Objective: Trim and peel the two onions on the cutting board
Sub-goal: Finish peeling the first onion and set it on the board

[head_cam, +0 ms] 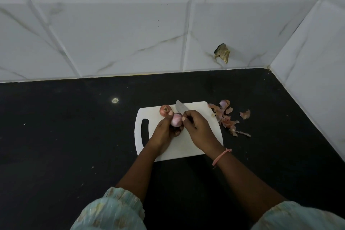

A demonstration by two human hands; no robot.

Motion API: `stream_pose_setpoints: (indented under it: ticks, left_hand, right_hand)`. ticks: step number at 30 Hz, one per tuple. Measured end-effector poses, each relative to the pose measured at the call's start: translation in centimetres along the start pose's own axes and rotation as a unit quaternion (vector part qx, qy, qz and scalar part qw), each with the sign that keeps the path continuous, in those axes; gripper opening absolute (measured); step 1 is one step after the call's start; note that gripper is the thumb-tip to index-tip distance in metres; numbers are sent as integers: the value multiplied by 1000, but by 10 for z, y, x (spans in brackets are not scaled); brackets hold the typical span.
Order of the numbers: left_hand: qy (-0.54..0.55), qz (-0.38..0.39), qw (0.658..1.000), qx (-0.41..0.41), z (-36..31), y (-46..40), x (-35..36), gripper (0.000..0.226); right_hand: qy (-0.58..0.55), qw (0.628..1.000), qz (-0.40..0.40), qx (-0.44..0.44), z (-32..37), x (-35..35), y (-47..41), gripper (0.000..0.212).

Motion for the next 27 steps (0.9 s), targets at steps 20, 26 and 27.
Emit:
stream_pose_setpoints:
  ticks: [20, 26, 27]
  left_hand:
    - [0, -22, 999, -28, 8, -1, -2, 55]
    - [-38, -34, 999, -14, 9, -2, -3, 55]
    - [-42, -34, 998, -13, 10, -2, -3, 56]
  right_hand:
    - [110, 987, -8, -120, 24, 0, 3, 19]
    - [254, 950, -32, -179, 33, 4, 3, 10]
    - [282, 943, -18, -178, 33, 6, 3, 13]
Point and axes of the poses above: each hand's wrist, its own y-axis away from the middle knuckle, its own x-axis out of the palm, z = x × y, the point moved 5 cm from there along -y, towards the middle knuckle, and after that the axes turned 7 degrees about -y, right-handed, at the moved point
